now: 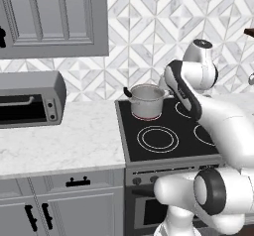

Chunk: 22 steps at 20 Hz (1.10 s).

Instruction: Put the tomato and avocado in the pot. Retrieve the spatula and lightly stir the vegetables in the pot.

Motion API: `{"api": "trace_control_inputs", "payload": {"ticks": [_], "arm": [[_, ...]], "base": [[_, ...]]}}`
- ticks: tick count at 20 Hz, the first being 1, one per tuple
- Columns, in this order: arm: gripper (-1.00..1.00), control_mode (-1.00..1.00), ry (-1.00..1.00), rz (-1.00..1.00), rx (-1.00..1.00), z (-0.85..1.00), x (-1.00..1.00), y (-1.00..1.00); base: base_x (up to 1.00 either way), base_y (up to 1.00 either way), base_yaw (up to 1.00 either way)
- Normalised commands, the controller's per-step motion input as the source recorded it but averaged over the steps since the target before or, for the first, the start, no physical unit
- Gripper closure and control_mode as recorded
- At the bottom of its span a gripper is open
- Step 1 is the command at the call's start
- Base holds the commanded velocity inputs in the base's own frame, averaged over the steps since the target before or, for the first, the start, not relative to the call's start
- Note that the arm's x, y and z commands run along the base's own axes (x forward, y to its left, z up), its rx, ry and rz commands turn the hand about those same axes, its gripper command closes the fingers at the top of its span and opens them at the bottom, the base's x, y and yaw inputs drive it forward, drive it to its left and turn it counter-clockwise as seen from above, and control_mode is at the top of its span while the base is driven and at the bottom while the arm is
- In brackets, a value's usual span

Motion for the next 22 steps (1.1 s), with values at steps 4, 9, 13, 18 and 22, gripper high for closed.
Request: {"api": "trace_control_inputs", "payload": {"ticks": [4,9,13,18,22], "arm": [[1.00,-1.00,0.23,0.01,-0.03,-0.05,1.00,0.00],[1.00,-1.00,0.02,0.00,-0.06,-0.49,1.00,0.00],[1.00,-1.00,-0.04,0.00,-0.11,-0.85,1.00,0.02],[1.00,-1.00,-0.05,0.00,-0.05,-0.47,0.88,0.00],[1.00,-1.00,0.00,0.00,0.00,-0.19,0.84,0.00]], "base": [[0.00,0.00,0.00],[0.00,0.00,0.00],[0.00,0.00,0.00],[0.00,0.00,0.00],[0.00,0.00,0.00]]}}
